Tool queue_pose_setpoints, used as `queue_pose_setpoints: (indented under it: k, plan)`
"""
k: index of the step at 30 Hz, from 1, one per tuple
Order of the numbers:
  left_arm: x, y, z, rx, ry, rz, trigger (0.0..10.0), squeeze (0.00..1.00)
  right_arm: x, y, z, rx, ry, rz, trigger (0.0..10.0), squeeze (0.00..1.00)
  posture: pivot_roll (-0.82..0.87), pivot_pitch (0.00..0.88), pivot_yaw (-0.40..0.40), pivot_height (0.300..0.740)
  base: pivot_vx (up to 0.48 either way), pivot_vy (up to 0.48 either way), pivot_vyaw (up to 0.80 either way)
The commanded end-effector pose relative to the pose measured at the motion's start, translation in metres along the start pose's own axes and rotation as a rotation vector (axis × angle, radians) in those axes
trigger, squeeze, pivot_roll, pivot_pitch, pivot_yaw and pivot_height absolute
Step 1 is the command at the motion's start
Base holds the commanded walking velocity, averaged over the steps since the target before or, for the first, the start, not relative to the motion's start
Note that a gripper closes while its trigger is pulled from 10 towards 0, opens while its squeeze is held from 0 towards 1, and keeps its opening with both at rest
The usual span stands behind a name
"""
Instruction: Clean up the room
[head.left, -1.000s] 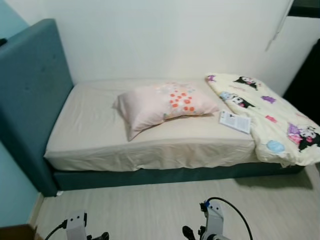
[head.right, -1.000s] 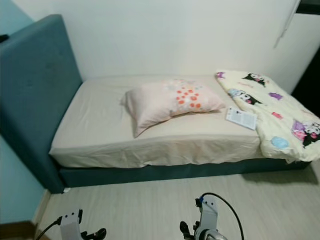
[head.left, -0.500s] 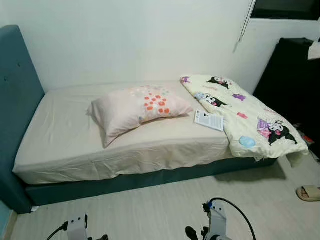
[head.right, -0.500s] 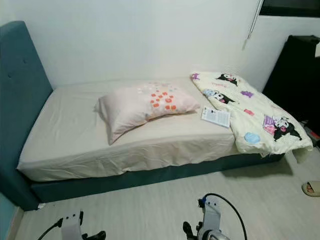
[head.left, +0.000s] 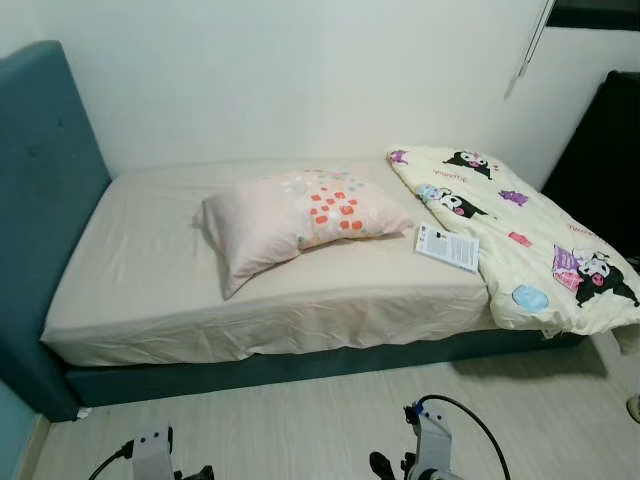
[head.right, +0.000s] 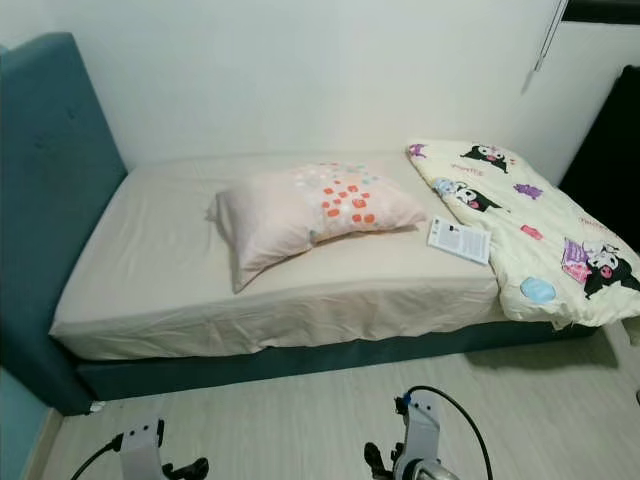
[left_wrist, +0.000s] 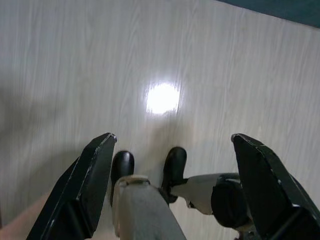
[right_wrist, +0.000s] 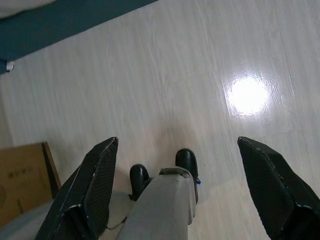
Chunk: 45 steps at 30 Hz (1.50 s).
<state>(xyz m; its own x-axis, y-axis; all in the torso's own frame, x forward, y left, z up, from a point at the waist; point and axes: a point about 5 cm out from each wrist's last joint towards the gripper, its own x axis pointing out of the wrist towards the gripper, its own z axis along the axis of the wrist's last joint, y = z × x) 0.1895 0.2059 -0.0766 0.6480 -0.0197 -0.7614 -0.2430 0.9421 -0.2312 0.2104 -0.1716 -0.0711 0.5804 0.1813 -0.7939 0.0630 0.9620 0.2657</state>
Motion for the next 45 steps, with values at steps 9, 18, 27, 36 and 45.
queue_pose_setpoints:
  k: [9, 18, 27, 36, 45]
  plan:
    - [0.0, 0.001, 0.002, 0.033, 0.0, -0.007, 10.0, 0.0, 0.0, 0.001, 0.003, -0.019, -0.006, 0.002, 10.0, 0.0, -0.07, 0.0, -0.045, 0.74, 0.48, 0.0, 0.0]
    - [0.0, -0.001, -0.002, 0.038, 0.012, -0.014, 10.0, 0.0, 0.0, 0.0, 0.002, -0.011, -0.006, 0.0, 10.0, 0.0, -0.08, 0.0, -0.043, 0.74, 0.48, 0.0, 0.0]
    - [0.0, -0.002, -0.003, 0.038, 0.013, -0.016, 10.0, 0.0, -0.001, -0.002, 0.001, -0.008, -0.006, -0.002, 10.0, 0.0, -0.08, 0.0, -0.044, 0.74, 0.48, 0.0, 0.0]
    - [0.0, -0.002, -0.004, 0.038, 0.012, -0.01, 10.0, 0.0, -0.001, -0.003, 0.003, -0.014, -0.017, -0.009, 10.0, 0.0, -0.08, 0.0, -0.046, 0.74, 0.48, 0.0, 0.0]
    - [-0.001, 0.002, -0.007, 0.075, 0.035, 0.008, 10.0, 0.0, -0.001, -0.006, 0.034, 0.062, -0.139, -0.022, 10.0, 0.0, -0.08, 0.0, -0.038, 0.74, 0.094, -0.209, 0.0]
